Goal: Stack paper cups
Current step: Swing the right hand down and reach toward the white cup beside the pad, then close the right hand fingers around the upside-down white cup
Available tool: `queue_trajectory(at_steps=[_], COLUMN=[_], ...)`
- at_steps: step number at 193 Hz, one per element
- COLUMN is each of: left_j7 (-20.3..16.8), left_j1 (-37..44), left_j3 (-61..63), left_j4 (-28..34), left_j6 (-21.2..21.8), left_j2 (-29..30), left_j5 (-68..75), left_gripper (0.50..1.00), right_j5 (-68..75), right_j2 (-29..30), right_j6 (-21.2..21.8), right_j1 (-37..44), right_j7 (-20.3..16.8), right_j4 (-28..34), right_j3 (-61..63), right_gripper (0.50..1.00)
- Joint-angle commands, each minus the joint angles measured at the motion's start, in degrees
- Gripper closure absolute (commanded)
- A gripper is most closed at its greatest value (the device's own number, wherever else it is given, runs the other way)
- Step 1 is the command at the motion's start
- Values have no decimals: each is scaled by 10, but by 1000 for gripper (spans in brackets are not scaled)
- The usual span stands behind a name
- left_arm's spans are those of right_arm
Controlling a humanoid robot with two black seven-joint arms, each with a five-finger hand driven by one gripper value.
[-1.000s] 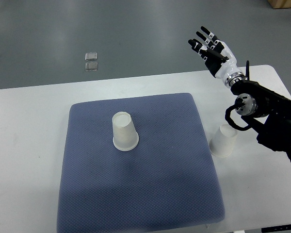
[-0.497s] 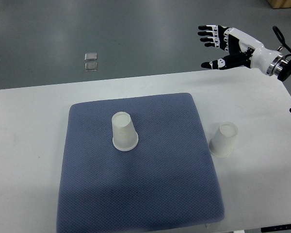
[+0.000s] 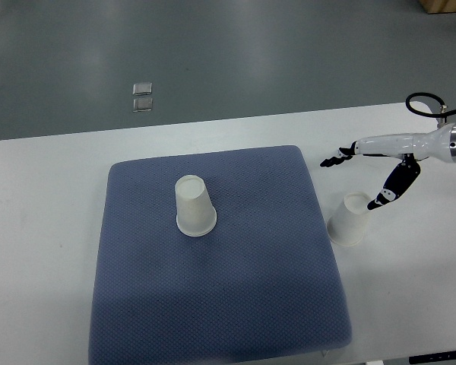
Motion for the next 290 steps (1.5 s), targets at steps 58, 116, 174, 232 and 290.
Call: queue_trajectory(at_steps=[58, 116, 174, 232, 290], left_j7=[0, 0, 0, -1, 0], left_j1=[0, 0, 0, 0, 0], left_j3=[0, 0, 0, 0, 0], left_j4=[0, 0, 0, 0, 0], left_j6=[0, 0, 0, 0, 0], left_j2=[0, 0, 0, 0, 0], left_j5=[0, 0, 0, 0, 0], left_gripper=[500, 500, 500, 500, 500], right_j5=[-133, -176, -195, -195, -195], right_j2=[49, 78, 101, 113, 119], right_j6=[-71, -101, -122, -122, -122], right_j1=[-13, -45, -60, -64, -67], right_j7=[-2, -4, -15, -20, -21], right_j4=[-38, -65, -98, -98, -98], right_j3=[-55, -55, -55, -55, -55], right_gripper=[587, 589, 591, 593, 654])
